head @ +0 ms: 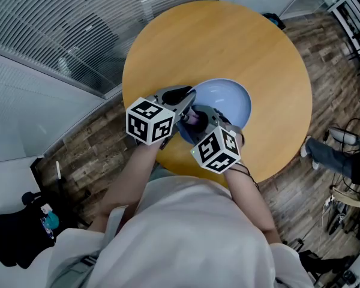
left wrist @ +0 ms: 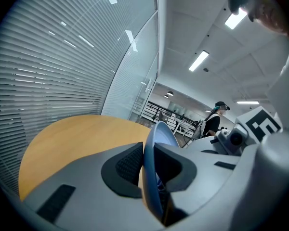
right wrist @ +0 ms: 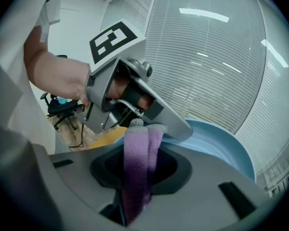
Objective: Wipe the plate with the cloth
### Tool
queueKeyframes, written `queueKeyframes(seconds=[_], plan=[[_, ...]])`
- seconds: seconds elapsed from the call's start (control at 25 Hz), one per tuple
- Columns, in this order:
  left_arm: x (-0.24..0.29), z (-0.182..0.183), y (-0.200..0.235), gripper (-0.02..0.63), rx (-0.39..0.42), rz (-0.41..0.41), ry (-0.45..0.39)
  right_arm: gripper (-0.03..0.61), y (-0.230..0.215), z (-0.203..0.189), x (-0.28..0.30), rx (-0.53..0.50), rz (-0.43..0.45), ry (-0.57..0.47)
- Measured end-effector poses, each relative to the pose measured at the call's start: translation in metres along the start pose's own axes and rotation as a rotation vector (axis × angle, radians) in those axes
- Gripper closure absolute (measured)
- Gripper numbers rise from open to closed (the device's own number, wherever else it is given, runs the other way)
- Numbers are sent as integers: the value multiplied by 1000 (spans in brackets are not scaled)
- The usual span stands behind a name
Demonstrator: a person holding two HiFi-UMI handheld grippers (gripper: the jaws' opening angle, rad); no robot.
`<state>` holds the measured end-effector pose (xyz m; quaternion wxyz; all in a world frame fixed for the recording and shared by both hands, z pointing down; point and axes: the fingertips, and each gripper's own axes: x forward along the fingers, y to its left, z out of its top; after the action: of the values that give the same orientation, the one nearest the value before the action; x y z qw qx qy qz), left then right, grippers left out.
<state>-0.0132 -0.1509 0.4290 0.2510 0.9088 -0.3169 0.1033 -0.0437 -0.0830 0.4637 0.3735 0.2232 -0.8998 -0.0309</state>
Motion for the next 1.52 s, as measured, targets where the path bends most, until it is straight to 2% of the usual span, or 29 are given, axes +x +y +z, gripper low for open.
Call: queueKeyframes(seconds=[0.36, 0.92, 1.52], plan=[[-6, -3, 3, 560, -11, -3, -9, 472, -1, -3, -1, 1, -8, 4], [-14, 6, 6, 560, -19, 1, -44, 472, -41, -23, -22, 83, -110, 15], [-15, 15, 9, 560, -11, 19, -53, 472, -96, -71, -55, 150, -265, 104]])
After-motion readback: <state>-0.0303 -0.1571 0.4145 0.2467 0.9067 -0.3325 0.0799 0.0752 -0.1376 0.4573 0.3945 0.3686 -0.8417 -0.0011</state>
